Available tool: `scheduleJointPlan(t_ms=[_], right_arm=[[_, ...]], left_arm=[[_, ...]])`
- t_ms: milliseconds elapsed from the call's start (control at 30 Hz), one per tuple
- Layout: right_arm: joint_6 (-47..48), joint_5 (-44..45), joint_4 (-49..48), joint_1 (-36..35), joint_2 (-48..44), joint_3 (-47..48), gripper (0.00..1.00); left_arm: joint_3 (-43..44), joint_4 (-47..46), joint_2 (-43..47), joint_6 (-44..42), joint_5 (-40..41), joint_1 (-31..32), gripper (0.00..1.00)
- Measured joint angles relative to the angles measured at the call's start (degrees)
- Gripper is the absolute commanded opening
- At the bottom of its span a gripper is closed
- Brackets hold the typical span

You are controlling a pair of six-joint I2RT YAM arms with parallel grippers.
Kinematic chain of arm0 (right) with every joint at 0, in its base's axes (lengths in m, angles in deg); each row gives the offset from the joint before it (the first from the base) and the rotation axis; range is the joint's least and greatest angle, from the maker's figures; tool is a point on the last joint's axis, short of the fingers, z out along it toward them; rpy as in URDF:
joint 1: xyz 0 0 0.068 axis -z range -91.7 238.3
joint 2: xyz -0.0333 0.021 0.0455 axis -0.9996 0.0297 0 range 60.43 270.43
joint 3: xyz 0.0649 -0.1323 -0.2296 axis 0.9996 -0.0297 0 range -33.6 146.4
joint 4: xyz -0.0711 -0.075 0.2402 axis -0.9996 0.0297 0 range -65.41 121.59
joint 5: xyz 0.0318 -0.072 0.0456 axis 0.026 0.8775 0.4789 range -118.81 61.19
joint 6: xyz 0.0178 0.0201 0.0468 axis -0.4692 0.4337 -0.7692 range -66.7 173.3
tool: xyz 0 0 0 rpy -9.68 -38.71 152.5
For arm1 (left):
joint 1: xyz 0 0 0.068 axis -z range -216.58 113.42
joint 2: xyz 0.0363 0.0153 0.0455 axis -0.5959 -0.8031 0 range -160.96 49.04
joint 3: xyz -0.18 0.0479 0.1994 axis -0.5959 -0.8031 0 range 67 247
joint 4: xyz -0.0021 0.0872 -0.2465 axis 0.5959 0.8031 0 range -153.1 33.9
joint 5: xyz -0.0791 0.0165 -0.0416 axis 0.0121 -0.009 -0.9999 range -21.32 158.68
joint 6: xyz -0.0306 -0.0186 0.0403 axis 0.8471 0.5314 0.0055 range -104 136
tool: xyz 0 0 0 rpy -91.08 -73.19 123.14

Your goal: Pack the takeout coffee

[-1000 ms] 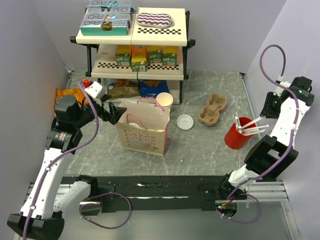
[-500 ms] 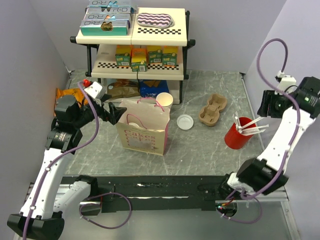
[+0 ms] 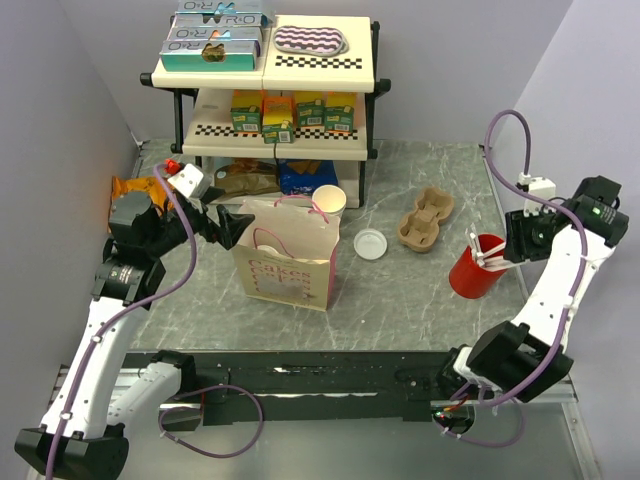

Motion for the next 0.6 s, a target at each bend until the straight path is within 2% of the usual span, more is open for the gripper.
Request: scheduleJointPlan(t_ms=[167, 367, 600], right_arm=[[0.37, 1.16, -0.76, -2.23, 2.40, 0.00, 0.47], [0.35, 2.82, -1.62, -5.49, 4.00, -0.22, 0.45], [1.25, 7.61, -2.91, -5.77, 3.80, -2.64, 0.44]], left_arm=[[0.00, 0.00, -0.02, -0.02, 0.02, -0.07, 0.99], [0.00, 0.00, -0.07, -0.11, 0.07, -0.68, 0.99], [0.00, -0.02, -0.28, -0.09, 0.02, -1.07, 0.99]])
